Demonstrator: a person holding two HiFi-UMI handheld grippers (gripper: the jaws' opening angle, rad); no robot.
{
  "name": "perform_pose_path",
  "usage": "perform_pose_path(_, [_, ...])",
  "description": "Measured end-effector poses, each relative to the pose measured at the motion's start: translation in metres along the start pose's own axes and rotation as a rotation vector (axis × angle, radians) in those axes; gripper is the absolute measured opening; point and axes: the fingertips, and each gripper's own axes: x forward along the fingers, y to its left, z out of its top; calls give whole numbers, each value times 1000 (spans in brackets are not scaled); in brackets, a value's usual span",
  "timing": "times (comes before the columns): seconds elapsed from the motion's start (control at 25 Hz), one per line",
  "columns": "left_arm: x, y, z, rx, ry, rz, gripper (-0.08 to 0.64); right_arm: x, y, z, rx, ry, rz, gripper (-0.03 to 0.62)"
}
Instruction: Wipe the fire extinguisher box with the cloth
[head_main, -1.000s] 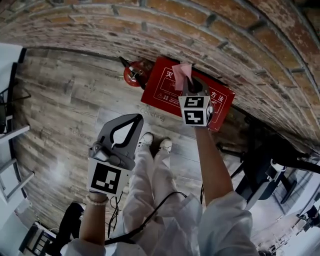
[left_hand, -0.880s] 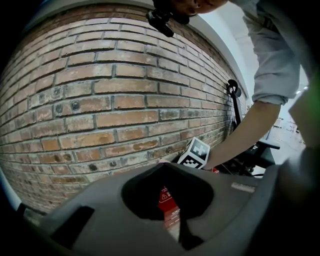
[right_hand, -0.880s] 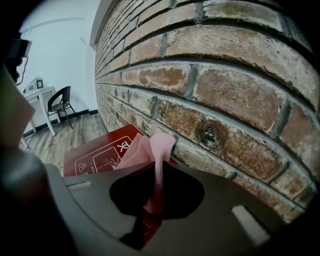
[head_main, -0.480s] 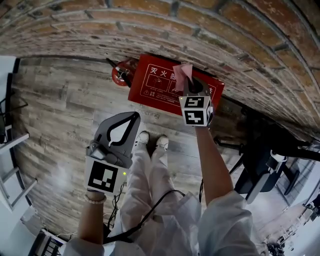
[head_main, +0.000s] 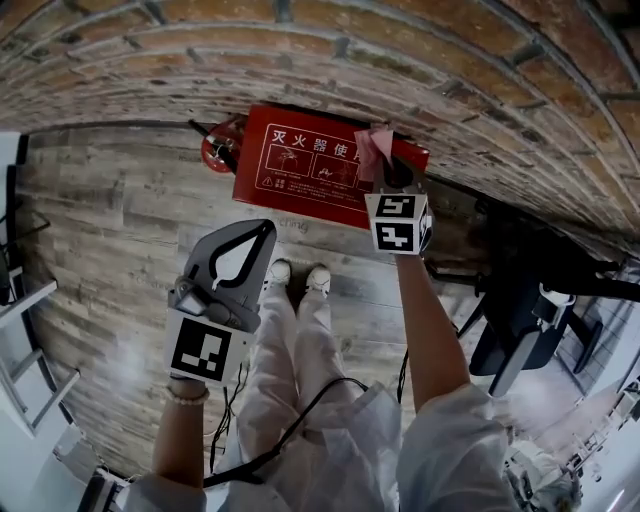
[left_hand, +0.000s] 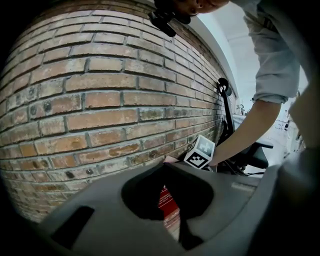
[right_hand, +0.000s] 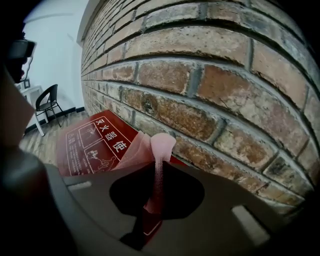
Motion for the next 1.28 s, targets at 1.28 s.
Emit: perform_pose_path(1.28, [20, -15, 1, -49, 25, -9, -2, -29, -75, -60, 123, 52, -98, 28])
